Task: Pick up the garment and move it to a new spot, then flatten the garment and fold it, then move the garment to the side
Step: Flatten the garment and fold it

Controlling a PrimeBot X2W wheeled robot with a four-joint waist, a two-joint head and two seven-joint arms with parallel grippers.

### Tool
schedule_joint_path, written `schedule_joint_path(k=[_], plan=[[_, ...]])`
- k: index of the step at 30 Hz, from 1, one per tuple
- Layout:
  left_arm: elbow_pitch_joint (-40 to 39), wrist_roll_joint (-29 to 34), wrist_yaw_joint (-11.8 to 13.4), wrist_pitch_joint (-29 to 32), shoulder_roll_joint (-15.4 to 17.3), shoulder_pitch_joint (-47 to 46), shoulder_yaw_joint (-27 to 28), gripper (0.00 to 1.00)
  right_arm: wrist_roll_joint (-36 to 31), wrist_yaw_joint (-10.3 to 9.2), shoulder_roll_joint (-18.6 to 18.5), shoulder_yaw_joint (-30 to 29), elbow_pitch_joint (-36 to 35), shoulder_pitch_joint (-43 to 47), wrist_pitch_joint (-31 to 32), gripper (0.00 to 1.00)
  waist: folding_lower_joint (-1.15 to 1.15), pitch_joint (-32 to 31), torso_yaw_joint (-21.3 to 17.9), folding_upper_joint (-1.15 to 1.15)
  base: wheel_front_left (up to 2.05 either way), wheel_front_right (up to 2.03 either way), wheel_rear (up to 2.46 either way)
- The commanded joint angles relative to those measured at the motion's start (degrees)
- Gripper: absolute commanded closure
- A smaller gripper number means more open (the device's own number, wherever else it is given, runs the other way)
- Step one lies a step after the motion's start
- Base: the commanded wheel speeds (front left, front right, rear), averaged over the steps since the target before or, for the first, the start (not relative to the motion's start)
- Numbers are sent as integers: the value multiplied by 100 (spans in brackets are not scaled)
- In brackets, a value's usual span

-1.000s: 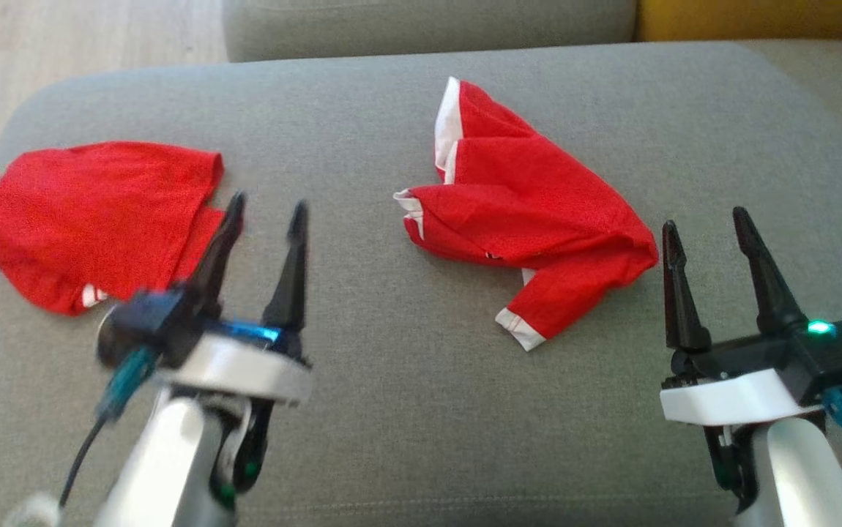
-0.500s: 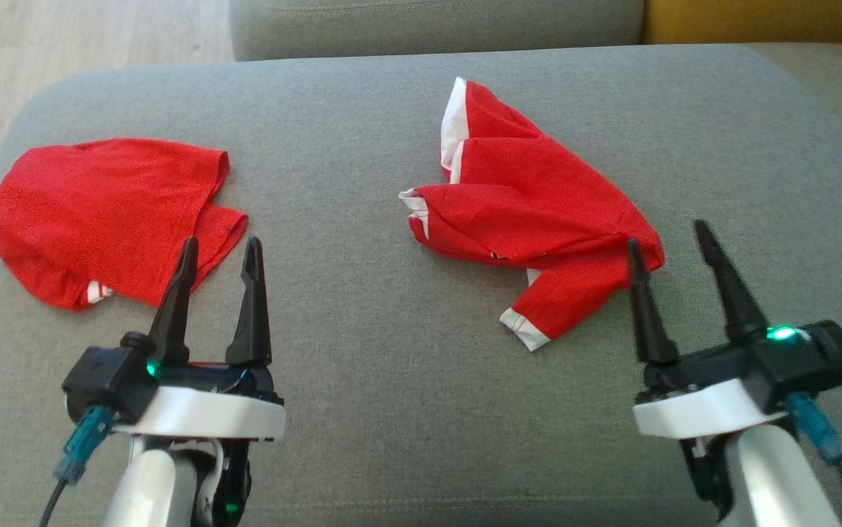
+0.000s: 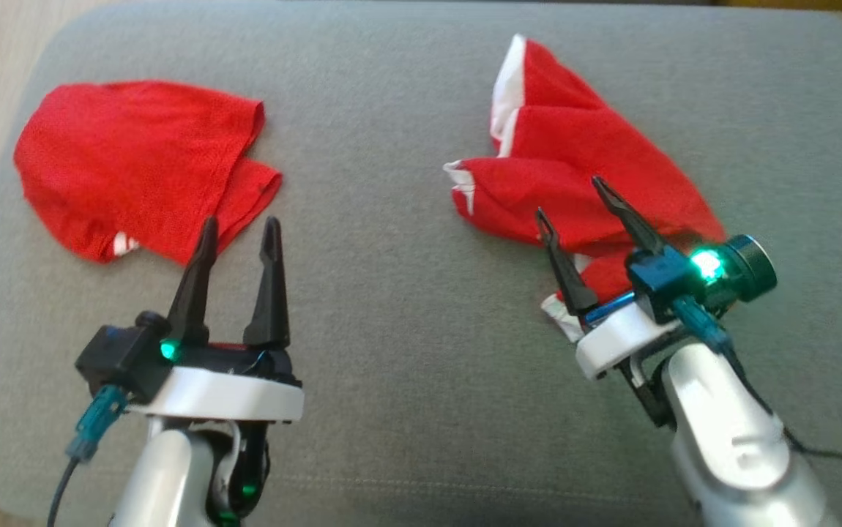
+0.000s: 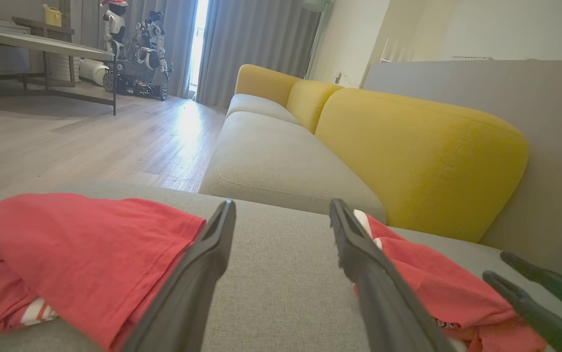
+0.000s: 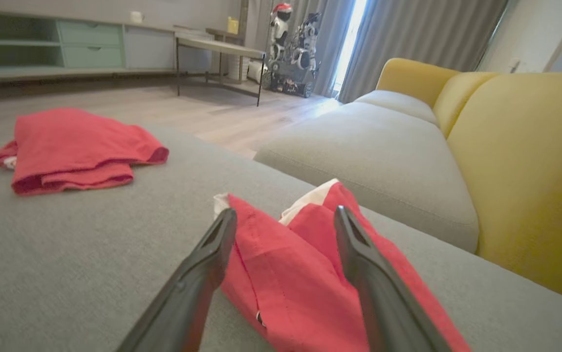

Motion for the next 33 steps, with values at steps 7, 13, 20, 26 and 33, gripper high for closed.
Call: schedule_joint_path(k=[7,13,20,26,33], plan=[[-173,-151,74,-29,8,-413,-3,0,17,43,-273,512,868,-873,200,0,0,352,364,0,0,0,0],[-128,-217,87,-29,7,-512,-84,0,10,43,-323,780,1377,-1306,128,0,0,464,496,0,0,0,0],[-142,-292,128,-29,7,-609,-181,0,-208,43,-337,736,1954,-1639,79,0,0,567,666,0,0,0,0],[-139,-323,145,-29,7,-618,-213,0,-266,43,-305,715,2413,-1824,116,100,0,611,742,0,0,0,0],[-117,-321,173,-29,7,-604,-191,0,-282,43,-238,724,2521,-1972,-200,100,0,539,687,0,0,0,0]])
